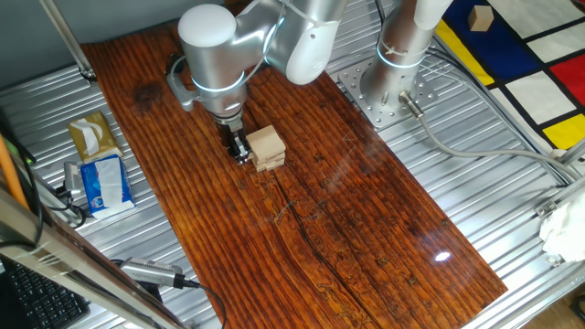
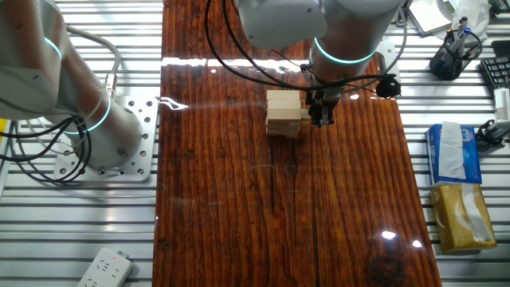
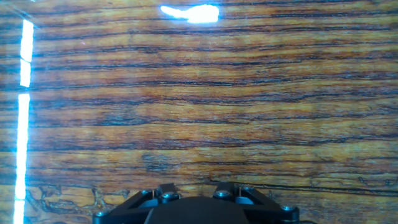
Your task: Play Jenga
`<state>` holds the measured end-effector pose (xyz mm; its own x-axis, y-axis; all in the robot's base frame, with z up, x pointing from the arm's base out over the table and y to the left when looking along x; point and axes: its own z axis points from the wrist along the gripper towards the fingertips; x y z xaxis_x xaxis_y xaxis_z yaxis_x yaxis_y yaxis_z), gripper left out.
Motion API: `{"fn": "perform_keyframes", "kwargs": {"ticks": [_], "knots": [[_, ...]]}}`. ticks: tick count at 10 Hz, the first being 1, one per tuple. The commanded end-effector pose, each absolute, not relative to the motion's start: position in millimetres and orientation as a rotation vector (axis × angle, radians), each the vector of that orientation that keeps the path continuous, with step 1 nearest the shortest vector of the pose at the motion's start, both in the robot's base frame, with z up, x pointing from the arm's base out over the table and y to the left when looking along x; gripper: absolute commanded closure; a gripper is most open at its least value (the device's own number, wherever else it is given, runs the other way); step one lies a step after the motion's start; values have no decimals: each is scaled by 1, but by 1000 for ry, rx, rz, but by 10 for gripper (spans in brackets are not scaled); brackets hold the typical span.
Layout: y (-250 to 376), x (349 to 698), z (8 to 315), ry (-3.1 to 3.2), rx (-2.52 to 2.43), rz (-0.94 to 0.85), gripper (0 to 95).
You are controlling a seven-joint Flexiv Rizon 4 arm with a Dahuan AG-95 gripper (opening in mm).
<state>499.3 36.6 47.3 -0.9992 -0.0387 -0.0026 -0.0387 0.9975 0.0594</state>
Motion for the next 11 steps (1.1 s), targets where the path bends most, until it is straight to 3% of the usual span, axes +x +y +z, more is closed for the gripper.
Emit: {"fn": "perform_keyframes", "kwargs": {"ticks": [1, 2, 3, 11], "knots": [[37, 499, 47, 3137, -61, 92, 760], [37, 499, 47, 3134, -60, 92, 760], [37, 499, 47, 3131, -61, 93, 570], [37, 499, 46, 3131, -7, 94, 570]]}}
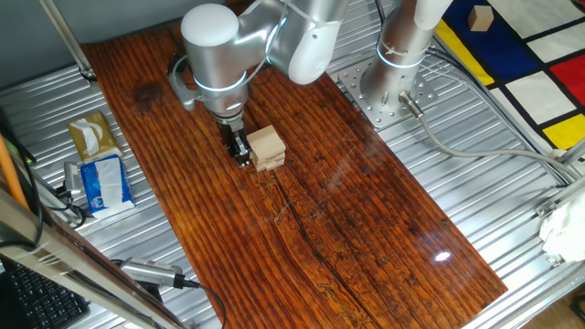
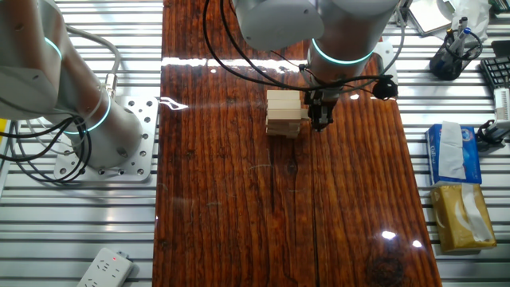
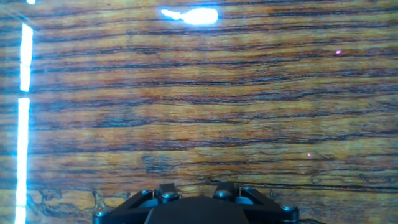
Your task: Play Jenga
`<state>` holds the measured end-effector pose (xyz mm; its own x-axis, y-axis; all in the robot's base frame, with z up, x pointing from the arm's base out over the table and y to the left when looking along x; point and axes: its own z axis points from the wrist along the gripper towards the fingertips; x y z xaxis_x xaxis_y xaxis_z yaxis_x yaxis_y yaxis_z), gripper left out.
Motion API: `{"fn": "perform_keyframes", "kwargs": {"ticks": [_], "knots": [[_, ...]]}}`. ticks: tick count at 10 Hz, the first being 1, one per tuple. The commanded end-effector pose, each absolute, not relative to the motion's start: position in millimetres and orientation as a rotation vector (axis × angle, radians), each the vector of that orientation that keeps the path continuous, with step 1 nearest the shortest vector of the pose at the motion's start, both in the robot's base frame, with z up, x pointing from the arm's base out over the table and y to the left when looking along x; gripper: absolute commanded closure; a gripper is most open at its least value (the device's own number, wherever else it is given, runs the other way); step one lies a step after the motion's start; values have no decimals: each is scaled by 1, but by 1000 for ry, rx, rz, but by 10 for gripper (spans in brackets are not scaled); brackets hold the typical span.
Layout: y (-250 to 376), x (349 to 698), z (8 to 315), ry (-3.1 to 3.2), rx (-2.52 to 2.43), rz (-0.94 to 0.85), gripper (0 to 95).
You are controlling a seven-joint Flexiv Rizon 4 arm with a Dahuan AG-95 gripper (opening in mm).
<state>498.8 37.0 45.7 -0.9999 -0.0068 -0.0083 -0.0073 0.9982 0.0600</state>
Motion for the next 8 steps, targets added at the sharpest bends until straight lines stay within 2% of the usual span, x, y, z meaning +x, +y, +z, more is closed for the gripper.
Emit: {"fn": "perform_keyframes", "kwargs": {"ticks": [1, 8], "knots": [[37, 499, 46, 3131, 5, 94, 570], [37, 493, 45, 3135, 7, 94, 570]]}}
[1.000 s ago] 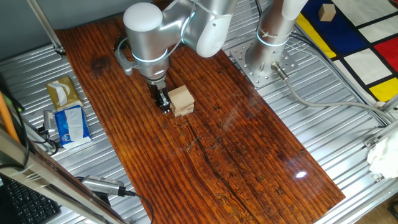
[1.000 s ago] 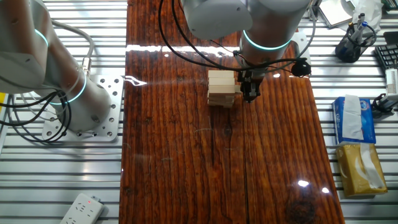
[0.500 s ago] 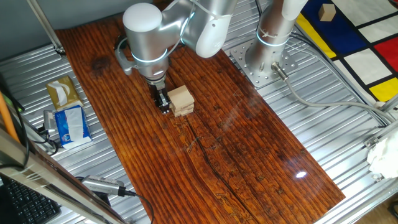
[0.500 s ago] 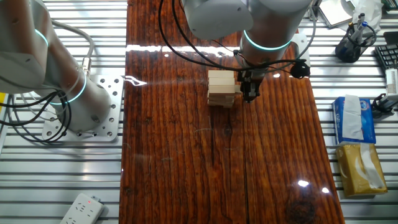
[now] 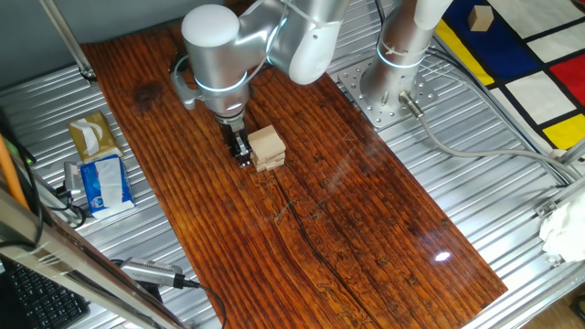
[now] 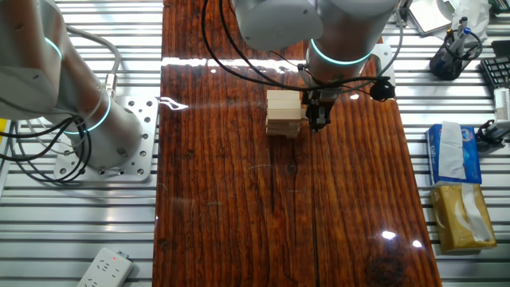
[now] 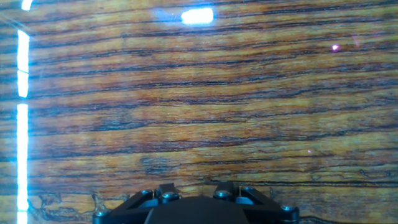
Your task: Play Jenga
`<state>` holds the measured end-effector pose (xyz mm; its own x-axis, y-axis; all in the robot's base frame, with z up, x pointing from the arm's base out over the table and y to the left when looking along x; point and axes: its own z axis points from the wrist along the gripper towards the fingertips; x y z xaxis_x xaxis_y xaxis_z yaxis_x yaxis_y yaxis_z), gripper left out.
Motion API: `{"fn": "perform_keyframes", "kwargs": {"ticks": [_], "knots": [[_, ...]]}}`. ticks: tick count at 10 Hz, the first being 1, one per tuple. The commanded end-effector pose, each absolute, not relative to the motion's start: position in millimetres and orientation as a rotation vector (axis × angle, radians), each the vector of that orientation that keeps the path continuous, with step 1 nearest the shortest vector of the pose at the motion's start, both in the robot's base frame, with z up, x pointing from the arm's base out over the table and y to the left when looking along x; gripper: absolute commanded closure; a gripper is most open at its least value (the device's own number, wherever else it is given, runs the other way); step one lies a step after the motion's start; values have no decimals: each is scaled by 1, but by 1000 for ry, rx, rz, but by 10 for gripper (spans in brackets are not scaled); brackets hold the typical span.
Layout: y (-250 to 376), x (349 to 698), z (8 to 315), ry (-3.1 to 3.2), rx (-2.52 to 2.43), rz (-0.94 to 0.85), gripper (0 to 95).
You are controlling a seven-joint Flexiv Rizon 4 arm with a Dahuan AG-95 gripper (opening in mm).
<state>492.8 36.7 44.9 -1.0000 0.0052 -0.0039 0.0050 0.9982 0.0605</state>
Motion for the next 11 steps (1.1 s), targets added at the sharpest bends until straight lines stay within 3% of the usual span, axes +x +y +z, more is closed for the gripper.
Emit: {"fn": "perform_keyframes", "kwargs": {"ticks": [1, 4, 5, 11], "knots": [[37, 493, 44, 3135, 5, 92, 570], [37, 493, 44, 3135, 3, 92, 570], [37, 493, 44, 3134, 1, 91, 760], [37, 493, 44, 3134, -1, 85, 760]]}}
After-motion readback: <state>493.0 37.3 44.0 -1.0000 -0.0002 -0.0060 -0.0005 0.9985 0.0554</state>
